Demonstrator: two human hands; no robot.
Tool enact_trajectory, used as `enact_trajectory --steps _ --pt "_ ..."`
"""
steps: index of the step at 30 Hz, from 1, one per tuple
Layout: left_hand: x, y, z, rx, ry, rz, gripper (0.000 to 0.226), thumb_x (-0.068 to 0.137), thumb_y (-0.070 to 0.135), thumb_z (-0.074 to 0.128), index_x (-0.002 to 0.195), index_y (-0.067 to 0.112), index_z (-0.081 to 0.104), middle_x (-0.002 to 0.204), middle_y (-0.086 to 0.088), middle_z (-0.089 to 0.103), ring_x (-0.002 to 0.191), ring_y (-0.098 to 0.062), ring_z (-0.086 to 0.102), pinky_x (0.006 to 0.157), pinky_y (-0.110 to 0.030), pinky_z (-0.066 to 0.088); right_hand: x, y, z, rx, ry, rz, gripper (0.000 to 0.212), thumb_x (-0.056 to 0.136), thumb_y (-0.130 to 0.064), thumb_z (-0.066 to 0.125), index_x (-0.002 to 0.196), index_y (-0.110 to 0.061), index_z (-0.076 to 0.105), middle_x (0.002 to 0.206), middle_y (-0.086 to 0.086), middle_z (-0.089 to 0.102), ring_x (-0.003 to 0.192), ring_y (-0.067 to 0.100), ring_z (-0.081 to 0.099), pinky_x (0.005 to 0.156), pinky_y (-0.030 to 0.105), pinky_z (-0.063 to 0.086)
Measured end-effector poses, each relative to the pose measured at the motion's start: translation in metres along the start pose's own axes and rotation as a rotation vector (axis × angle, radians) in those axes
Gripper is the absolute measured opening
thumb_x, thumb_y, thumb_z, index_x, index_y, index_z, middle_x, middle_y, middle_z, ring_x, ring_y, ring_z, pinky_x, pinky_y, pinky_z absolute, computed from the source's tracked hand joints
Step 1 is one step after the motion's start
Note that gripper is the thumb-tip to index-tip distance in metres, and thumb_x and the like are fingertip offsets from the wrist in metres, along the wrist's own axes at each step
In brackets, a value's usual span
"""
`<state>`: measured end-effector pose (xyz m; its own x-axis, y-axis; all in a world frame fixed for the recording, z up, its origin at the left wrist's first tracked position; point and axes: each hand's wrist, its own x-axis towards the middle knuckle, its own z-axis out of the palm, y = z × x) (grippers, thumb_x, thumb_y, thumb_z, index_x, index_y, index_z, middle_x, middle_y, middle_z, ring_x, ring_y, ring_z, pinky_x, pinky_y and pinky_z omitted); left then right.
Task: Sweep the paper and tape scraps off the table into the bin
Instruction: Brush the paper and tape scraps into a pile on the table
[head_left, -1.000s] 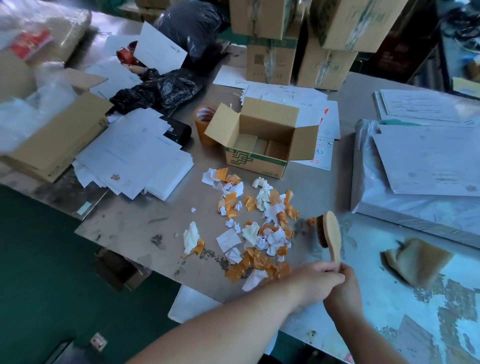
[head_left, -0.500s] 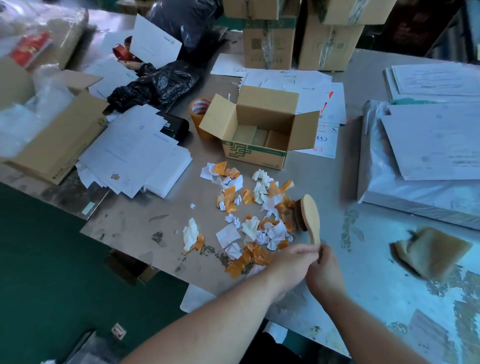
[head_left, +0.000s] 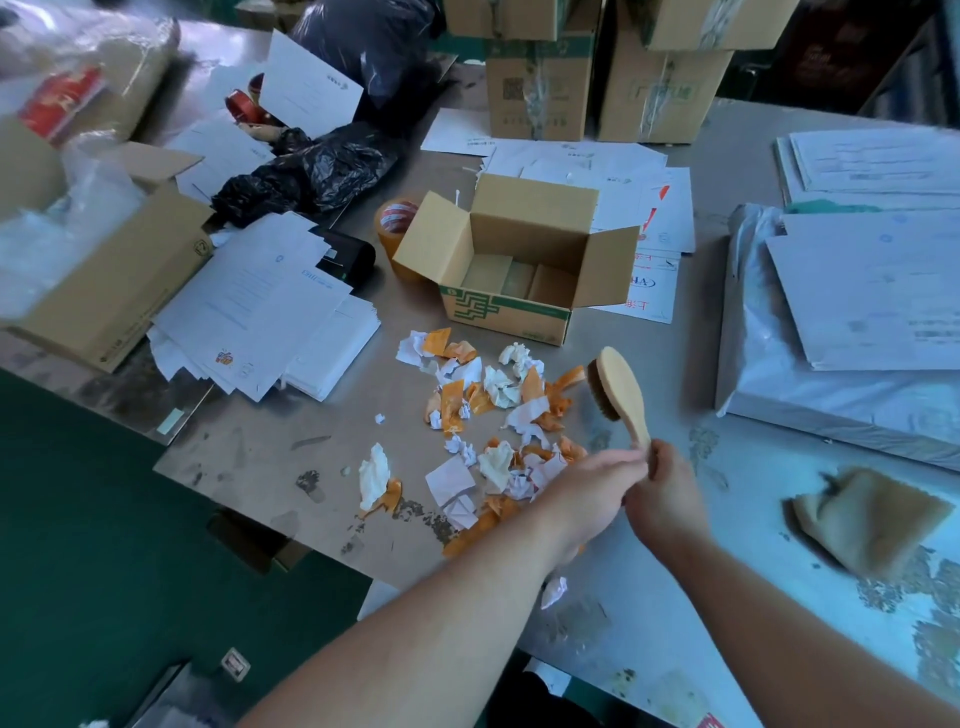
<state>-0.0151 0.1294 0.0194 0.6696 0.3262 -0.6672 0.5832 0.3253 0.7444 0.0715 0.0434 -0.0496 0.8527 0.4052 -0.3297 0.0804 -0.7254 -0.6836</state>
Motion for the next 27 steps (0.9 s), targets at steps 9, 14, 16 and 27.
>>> enact_trajectory --steps 9,14,16,27 --pt "0.01 0.0 -0.003 -0.012 0.003 -0.03 0.044 0.105 0.036 0.053 0.148 0.03 0.056 0.141 0.003 0.062 0.124 -0.017 0.062 0.09 -0.026 0.046 0.038 0.0 0.006 -0.188 -0.075 -0.043 0.029 0.104 -0.04 0.044 0.086 -0.018 0.049 0.093 0.009 0.058 0.081 0.033 0.056 0.066 0.037 0.039" --pt "0.009 -0.003 -0.013 -0.044 0.025 -0.023 0.043 0.106 0.033 0.052 0.149 0.031 0.056 0.142 0.003 0.063 0.109 -0.011 0.06 0.08 -0.018 0.045 0.023 -0.017 0.011 -0.265 -0.208 -0.101 0.011 0.083 -0.012 0.058 0.09 -0.018 0.051 0.09 -0.003 0.049 0.085 0.03 0.053 0.068 0.037 0.039" --pt "0.006 -0.004 -0.018 -0.044 0.022 -0.022 0.042 0.106 0.034 0.05 0.148 0.034 0.056 0.14 0.005 0.063 0.109 -0.011 0.06 0.082 -0.021 0.046 0.017 -0.02 0.014 -0.276 -0.24 -0.121 0.018 0.082 -0.01 0.059 0.097 -0.018 0.054 0.094 -0.003 0.048 0.09 0.03 0.054 0.072 0.038 0.042" --pt "-0.007 -0.005 -0.033 -0.106 0.039 0.015 0.038 0.105 0.03 0.05 0.141 0.031 0.064 0.129 0.01 0.07 0.118 -0.009 0.064 0.099 -0.025 0.047 -0.01 -0.035 0.011 -0.29 -0.126 -0.21 0.031 0.093 -0.01 0.049 0.122 -0.016 0.057 0.118 0.009 0.058 0.11 0.035 0.055 0.082 0.037 0.039"
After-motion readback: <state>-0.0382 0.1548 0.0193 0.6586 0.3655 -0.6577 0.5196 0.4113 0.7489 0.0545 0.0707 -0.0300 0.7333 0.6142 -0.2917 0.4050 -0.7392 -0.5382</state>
